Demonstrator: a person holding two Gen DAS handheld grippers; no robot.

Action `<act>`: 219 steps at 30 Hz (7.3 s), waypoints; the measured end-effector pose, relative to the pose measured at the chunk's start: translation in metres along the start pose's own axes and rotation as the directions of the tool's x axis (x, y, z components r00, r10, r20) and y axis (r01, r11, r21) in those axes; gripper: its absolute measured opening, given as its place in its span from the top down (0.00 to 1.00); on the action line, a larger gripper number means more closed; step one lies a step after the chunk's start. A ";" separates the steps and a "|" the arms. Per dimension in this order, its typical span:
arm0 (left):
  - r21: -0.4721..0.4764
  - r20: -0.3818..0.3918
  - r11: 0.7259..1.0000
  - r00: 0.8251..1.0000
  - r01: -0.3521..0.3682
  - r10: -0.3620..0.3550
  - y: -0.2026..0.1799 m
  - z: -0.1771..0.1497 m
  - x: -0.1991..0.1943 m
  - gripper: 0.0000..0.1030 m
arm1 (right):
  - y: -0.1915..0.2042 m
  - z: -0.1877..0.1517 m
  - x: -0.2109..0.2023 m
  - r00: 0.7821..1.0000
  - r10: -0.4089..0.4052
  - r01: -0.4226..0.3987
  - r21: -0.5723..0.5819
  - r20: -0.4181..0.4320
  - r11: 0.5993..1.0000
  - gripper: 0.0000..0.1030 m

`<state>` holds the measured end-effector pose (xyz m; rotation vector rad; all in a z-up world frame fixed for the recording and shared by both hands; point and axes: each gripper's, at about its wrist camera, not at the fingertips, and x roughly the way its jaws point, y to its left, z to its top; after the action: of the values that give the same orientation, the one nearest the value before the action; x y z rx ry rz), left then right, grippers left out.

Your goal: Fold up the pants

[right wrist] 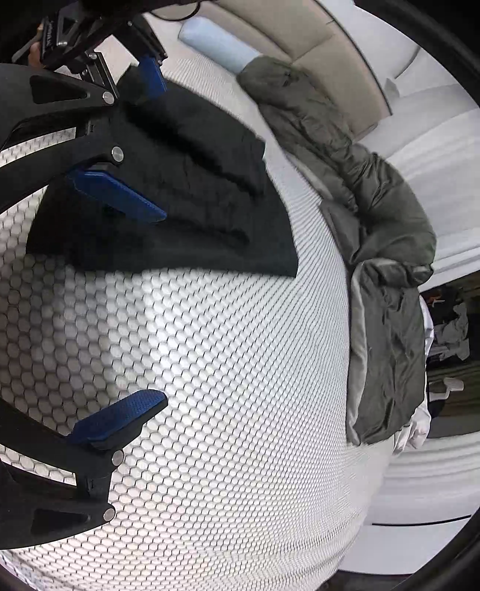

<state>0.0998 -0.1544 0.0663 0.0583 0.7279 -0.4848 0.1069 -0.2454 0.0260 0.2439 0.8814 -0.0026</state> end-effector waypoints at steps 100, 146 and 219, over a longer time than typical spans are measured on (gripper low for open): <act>0.189 -0.037 0.977 0.994 -0.098 0.107 0.006 -0.042 0.026 0.05 | 0.039 -0.025 0.012 0.988 0.058 -0.081 -0.158 -0.145 0.984 0.24; -0.230 -0.125 0.907 0.935 -0.353 0.332 0.155 -0.096 -0.031 0.01 | 0.028 -0.042 -0.006 0.996 -0.034 0.021 -0.164 -0.078 0.986 0.02; -0.188 0.315 0.931 0.879 -0.312 0.358 0.096 -0.120 -0.135 0.01 | 0.081 -0.094 -0.118 0.908 0.190 -0.083 -0.283 0.374 0.955 0.00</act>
<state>-0.0192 0.0117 0.0537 -0.0253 0.3895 -0.1046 -0.0320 -0.1580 0.0755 0.0522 0.4474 0.1902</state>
